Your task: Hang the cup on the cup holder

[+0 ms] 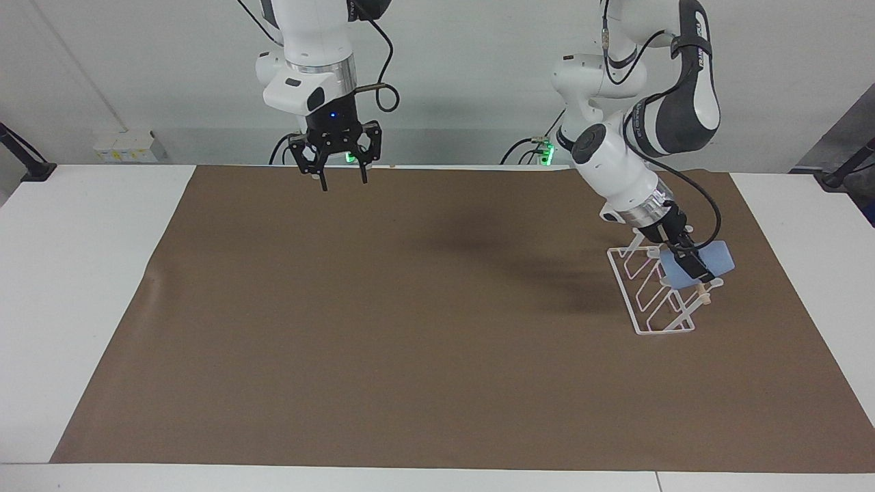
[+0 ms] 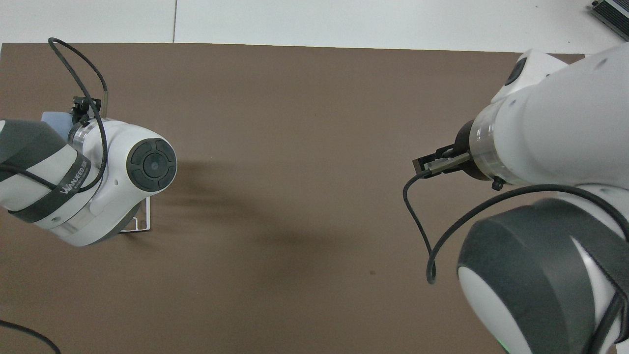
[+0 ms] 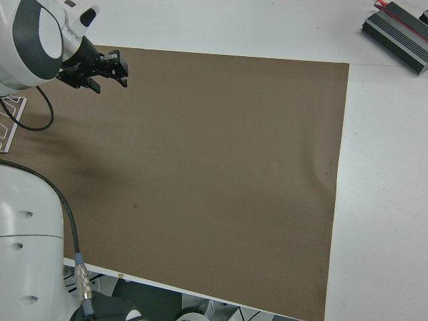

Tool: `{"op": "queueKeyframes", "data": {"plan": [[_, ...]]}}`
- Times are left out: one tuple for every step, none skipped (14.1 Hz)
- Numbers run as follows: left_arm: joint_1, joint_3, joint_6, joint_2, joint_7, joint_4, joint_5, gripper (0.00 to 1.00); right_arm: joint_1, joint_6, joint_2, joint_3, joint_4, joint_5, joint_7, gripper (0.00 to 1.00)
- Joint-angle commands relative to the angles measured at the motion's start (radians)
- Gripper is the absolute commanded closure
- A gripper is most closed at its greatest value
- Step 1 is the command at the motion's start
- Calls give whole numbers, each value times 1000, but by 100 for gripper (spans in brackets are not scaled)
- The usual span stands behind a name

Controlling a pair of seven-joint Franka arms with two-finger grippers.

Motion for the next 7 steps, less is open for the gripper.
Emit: {"op": "queueKeyframes", "data": {"plan": [[18, -3, 29, -4, -39, -28, 34, 100, -64, -40, 9, 12, 9, -18, -8, 31], [19, -3, 33, -1, -41, -28, 43, 100, -84, -45, 8, 13, 2, -18, -8, 31], [22, -3, 43, 7, -42, -28, 51, 100, -102, -45, 3, 13, -12, -16, -8, 31], [24, -3, 51, 7, -42, -28, 51, 100, -114, -45, -1, 13, -23, -16, -8, 31], [24, -3, 51, 7, -42, -29, 51, 100, -128, -43, -3, 15, -33, -13, -8, 31], [22, -3, 51, 7, -42, -31, 51, 100, -137, -42, -3, 15, -37, -11, -8, 31], [22, -3, 49, 7, -42, -31, 51, 16, -141, -42, -3, 15, -41, -8, -8, 31]]}}
